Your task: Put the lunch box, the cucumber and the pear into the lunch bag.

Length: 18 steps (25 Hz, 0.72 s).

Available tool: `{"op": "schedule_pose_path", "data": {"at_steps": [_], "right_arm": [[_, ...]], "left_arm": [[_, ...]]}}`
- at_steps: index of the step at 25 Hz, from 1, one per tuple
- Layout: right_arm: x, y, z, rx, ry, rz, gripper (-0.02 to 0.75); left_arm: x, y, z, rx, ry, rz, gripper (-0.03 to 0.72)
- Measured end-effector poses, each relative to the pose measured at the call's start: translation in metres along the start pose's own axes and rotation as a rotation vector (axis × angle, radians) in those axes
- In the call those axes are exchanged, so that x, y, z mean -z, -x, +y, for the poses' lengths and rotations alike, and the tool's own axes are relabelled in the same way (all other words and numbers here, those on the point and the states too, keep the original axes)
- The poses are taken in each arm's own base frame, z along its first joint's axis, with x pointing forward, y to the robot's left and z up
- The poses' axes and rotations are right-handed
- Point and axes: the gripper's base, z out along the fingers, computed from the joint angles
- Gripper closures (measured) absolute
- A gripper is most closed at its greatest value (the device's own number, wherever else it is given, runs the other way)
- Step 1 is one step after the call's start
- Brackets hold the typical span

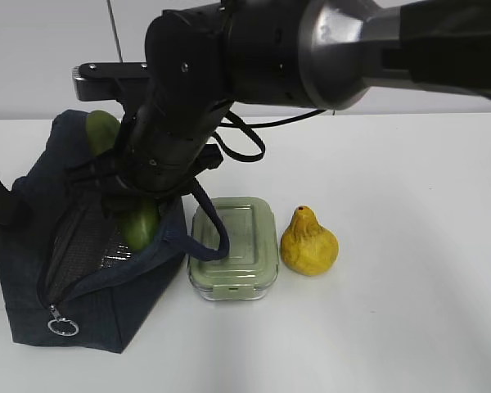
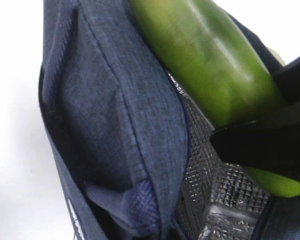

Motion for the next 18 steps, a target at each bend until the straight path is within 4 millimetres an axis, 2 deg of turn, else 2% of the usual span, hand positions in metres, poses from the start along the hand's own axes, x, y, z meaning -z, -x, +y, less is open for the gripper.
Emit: {"op": "schedule_pose_path", "data": {"at_steps": [6, 13, 18], "right_arm": [[0.0, -0.001, -0.001, -0.001, -0.006, 0.012, 0.376], [0.004, 0.003, 0.004, 0.015, 0.027, -0.002, 0.196], [0.012, 0.012, 0.007, 0.03, 0.037, -0.025, 0.172]], "left_arm": [[0.0, 0.0, 0.0, 0.0, 0.0, -0.004, 0.686], [0.0, 0.0, 0.0, 0.0, 0.0, -0.005, 0.686], [0.0, 0.0, 0.0, 0.0, 0.0, -0.005, 0.686]]}}
